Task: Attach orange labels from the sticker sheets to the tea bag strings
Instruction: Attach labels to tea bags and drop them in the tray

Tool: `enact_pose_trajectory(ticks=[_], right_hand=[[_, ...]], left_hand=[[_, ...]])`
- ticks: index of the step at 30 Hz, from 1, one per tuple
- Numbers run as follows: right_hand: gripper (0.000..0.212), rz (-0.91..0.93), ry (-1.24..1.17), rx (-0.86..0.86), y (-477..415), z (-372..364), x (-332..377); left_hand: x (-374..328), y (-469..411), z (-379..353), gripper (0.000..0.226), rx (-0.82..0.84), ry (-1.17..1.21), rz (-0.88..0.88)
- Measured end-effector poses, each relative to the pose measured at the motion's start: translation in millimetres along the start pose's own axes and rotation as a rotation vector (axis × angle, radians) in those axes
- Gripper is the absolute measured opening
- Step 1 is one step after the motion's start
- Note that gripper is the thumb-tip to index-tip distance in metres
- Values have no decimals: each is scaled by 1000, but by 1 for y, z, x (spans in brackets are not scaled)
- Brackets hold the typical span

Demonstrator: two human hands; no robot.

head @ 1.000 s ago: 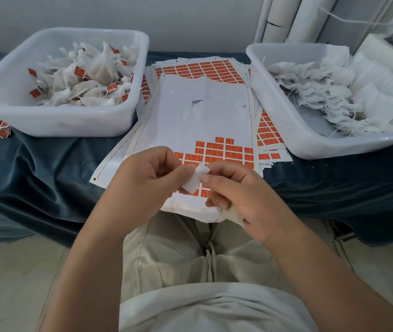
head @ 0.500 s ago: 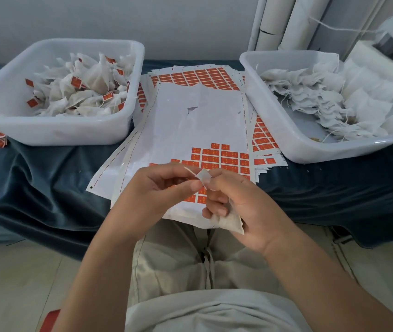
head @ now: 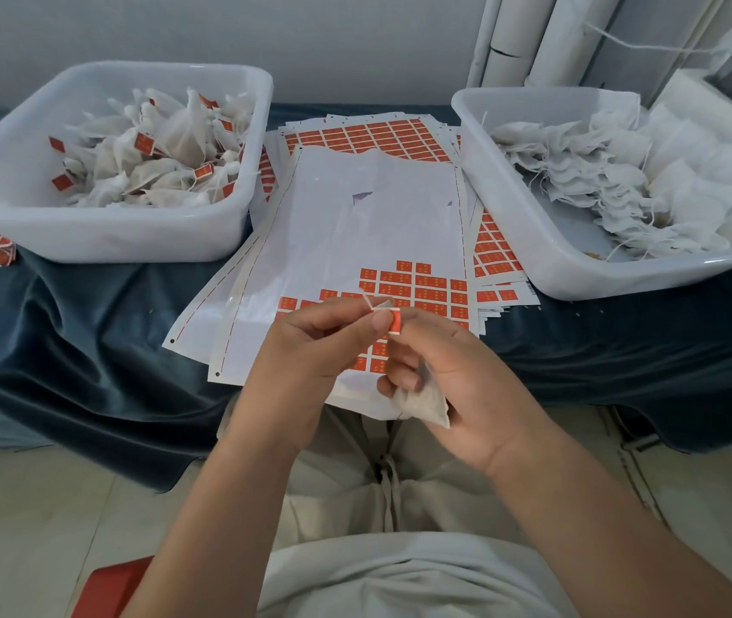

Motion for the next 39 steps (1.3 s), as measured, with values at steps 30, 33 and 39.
enact_pose_trajectory(ticks=[30, 33, 39], right_hand=[[77, 239, 454, -226, -4, 18, 11], [68, 240, 511, -210, -4, 17, 13], [44, 299, 636, -206, -3, 13, 13]], left_hand=[[-18, 11, -13, 22, -108, -178, -138], [-18, 10, -11, 22, -134, -224, -138], [-15, 9, -7, 28, -170, -222, -62]])
Point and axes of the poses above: each hand's wrist, its own y-axis away from the middle knuckle, its own z-axis out of the back of the hand, x = y × z, the point moved 7 cm from there along -y, towards the middle knuckle, and after that the axes turned 3 degrees about y, right-handed, at the moved point
